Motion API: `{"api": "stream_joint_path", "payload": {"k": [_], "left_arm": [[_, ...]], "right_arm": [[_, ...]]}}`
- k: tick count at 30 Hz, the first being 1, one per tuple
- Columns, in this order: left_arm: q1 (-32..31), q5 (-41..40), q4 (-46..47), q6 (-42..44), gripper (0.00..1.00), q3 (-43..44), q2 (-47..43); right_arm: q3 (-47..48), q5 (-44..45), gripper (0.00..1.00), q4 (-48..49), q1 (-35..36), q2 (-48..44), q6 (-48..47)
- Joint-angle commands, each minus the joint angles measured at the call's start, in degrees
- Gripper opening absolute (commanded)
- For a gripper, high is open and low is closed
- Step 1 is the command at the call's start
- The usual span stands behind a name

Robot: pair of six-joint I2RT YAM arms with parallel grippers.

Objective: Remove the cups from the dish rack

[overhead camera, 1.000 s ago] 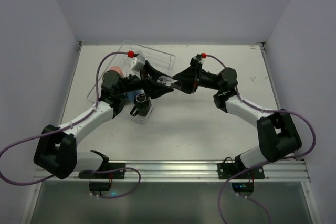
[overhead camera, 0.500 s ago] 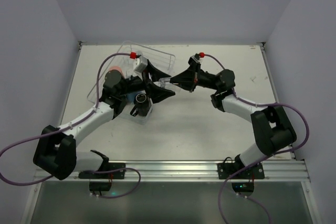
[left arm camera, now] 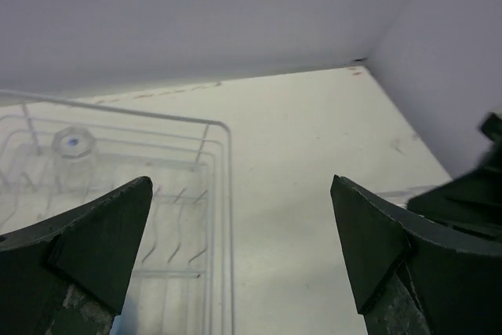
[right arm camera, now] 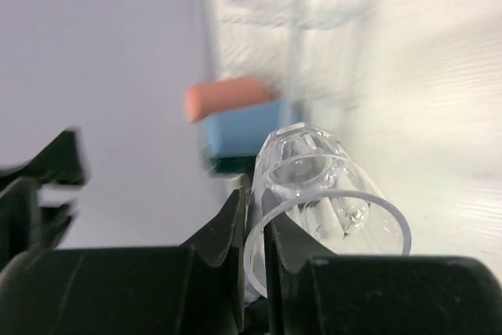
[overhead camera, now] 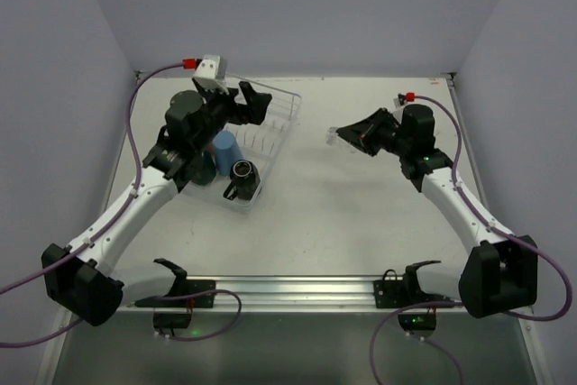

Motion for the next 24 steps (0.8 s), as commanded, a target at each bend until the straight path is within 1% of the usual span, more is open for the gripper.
{"api": "stream_joint_path", "payload": {"k": [1,2,3,5,6,8,9,12,14,16,19,21,24], "left_arm": [[0.1,-17.9,-15.7,0.1,1.00,5.8,5.3],[0.0,-19.4,-16.7,-0.1,1.00,6.6,6.1],[0.0,-20.8,-18.4,-0.6,1.00,7.5,6.9],[0.2,-23.7,-20.1,-1.0,1.00,10.5,9.3],[0.3,-24.5,-21.5,-0.8,1.00,11.5,10.9],[0.7,-24.5,-22.5,-0.2,1.00,14.5,12.4],[1.0,-24.0,-23.3,-0.1,1.00,15.4,13.2],[2.7,-21.2,-25.4,0.2,1.00,19.0,17.4],[5.0,-19.8,-27.2,0.2,1.00,21.2,19.3],[6.8,-16.1,-28.5,0.8,1.00,24.6,22.6],[10.9,-13.0,-32.4,1.0,1.00,30.4,26.9],[11.6,-13.7,-34.2,1.3,1.00,33.4,29.1],[12.1,-17.2,-35.3,0.9,1.00,35.2,31.2]], "right_arm": [[6.8,27.7,0.00,-30.4,-0.3,-2.2,-19.1],[7.7,31.8,0.00,-33.0,-0.3,-1.9,-20.3],[9.1,39.6,0.00,-34.9,-0.3,-0.9,-22.8],[10.4,45.3,0.00,-39.6,-0.8,0.6,-25.1],[12.2,49.9,0.00,-42.5,-0.8,2.9,-27.5],[14.3,53.2,0.00,-45.8,-1.3,5.9,-29.7],[16.2,55.5,0.00,-47.2,-1.4,9.1,-31.6],[18.7,56.5,0.00,-50.7,-1.6,14.4,-33.6],[18.7,55.9,0.00,-50.4,-1.6,15.9,-34.2],[18.3,54.7,0.00,-48.8,-1.6,17.3,-34.7],[18.6,53.5,0.00,-47.7,-1.6,20.1,-35.6],[19.8,53.2,0.00,-48.0,-1.6,22.0,-35.7],[20.9,52.6,0.00,-47.9,-1.6,24.8,-36.0]]}}
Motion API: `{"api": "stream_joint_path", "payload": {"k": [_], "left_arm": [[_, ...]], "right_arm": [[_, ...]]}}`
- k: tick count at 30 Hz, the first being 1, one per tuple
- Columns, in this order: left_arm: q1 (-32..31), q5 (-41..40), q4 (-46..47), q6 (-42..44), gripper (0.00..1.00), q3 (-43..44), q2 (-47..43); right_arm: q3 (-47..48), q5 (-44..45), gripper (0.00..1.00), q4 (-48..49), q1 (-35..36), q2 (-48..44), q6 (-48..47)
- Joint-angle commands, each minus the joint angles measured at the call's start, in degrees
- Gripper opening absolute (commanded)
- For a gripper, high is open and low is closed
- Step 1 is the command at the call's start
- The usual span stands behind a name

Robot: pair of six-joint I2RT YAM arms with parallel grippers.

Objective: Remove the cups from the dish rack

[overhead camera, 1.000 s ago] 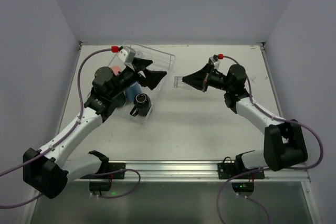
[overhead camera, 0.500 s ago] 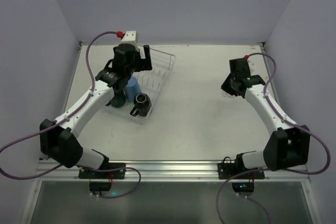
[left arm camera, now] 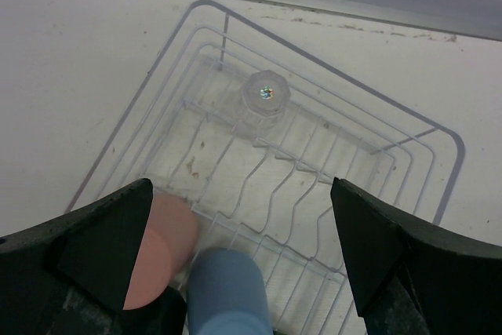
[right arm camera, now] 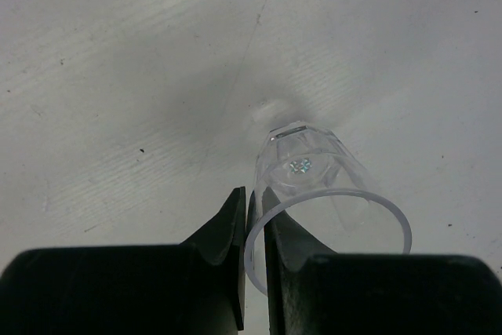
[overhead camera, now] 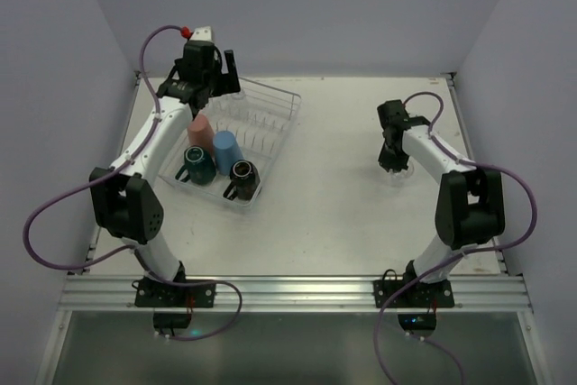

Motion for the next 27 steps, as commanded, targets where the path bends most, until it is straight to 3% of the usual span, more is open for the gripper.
{"api": "stream_joint_path", "payload": {"k": [1,15,21,27], "left_arm": [[0.4,-2.1,-4.2,0.7,1.00,5.0,1.7],[3.8,1.9,-5.9,0.5,1.00,12.6,10.6],[4.8,2.4,-6.0,0.2,1.00,14.9,13.1],[5.2,2.0,-7.0,1.2,1.00,19.3,17.3]], "right_arm": [[3.0,1.0,0.00,-0.2,0.0,2.6,-1.6],[2.0,-1.0,0.11,2.6,0.0,6.5,-2.9],[0.9,-1.3,0.29,3.1,0.0,5.8,-3.1],[0.2,0.0,0.59,2.9,0.2,1.9,-3.4]]}}
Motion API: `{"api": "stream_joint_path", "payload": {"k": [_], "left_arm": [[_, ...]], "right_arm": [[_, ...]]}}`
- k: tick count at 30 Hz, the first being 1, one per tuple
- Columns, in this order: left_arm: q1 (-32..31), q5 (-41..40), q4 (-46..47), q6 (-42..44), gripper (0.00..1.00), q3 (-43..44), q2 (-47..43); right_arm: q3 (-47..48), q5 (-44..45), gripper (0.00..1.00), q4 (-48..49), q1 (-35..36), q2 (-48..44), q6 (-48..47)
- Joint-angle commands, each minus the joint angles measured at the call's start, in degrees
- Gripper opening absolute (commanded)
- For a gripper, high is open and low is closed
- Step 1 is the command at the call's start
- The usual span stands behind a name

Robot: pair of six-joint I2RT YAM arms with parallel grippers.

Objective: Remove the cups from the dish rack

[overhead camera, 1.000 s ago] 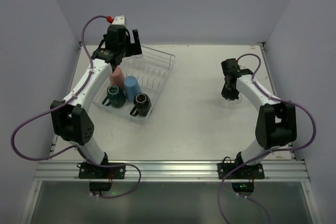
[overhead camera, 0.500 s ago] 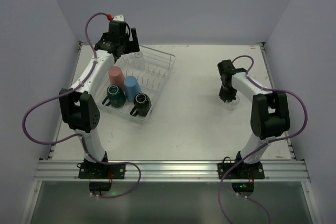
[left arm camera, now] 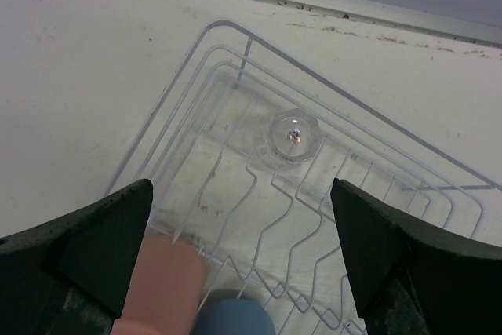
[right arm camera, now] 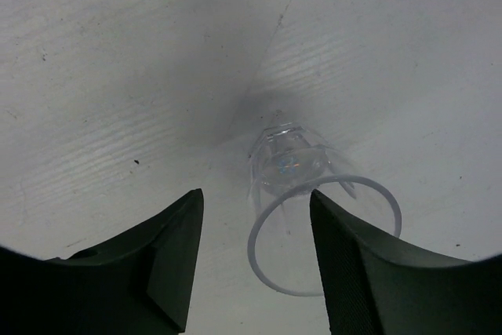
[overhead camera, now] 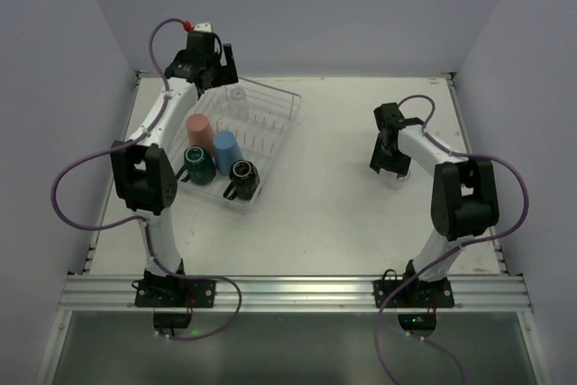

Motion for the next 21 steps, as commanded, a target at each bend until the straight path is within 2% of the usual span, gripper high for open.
{"api": "stream_joint_path", "payload": {"k": [1,4,10,16,21], "left_arm": [[0.9,0.4,-1.4,1.5,1.00,5.8,2.4],[1.2,1.4,-1.4,2.8,1.00,8.8,5.5],[1.3,5.9,2.3,7.1,1.00,11.0,9.2],[1.5,14.3,4.9,11.0,1.00,12.9,13.5],[1.5,14.6,3.1,12.2,1.00,16.9,17.9]], "right_arm": [[-0.1,1.5,0.60,0.2,0.5,-5.3,-0.4],[-0.4,1.9,0.66,-0.8,1.9,-7.7,-0.4],[-0.5,-2.0,0.70,-1.9,5.5,-16.2,-0.7],[-0.3,-4.6,0.72,-2.6,7.0,-23.4,-1.5],[-0.2,-5.7,0.72,-3.1,7.1,-26.6,-2.0]]}}
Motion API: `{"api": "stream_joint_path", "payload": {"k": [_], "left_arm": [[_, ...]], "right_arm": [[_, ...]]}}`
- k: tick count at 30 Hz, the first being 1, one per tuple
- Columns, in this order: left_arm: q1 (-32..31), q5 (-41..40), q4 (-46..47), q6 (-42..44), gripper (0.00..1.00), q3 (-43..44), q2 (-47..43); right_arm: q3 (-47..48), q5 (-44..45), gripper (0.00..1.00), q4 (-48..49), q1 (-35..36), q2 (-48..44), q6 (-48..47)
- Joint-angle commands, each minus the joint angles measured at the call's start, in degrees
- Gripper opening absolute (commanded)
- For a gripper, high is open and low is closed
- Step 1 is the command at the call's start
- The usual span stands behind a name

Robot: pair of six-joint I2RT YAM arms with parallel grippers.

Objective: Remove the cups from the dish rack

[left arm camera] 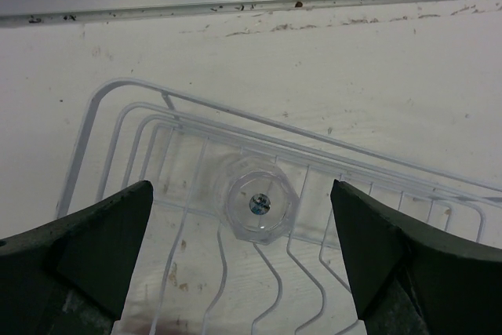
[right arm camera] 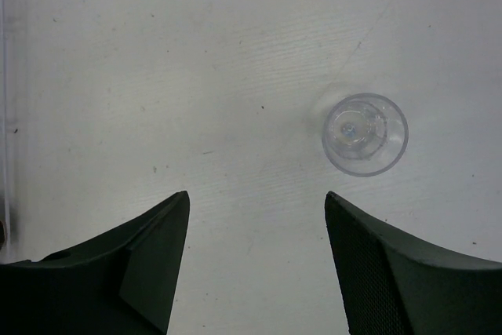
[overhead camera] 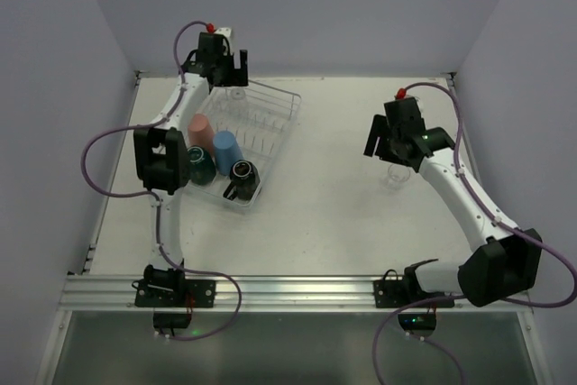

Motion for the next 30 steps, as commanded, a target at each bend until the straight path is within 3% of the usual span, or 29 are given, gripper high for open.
{"api": "stream_joint_path", "payload": {"k": [1,19,26,30], "left_arm": [[0.5,3.1,0.7,3.0,1.00,4.4,2.8],[0.4,4.4,1.3,1.6,0.95,4.0,8.7],[0.4,3.7,0.9,1.4,0.82,4.2,9.6],[0.4,3.3,1.4,0.9,0.62,4.6,9.5]], "right_arm": [[0.2,-1.5,0.72,-1.1,0.3,-2.8,-1.3],[-2.0,-4.6,0.73,0.2,0.3,-5.7,-1.3],[-2.7,-4.9,0.74,0.4,0.3,-6.2,-1.0],[-3.0,-5.4,0.74,0.6,0.3,-6.3,-1.0]]}}
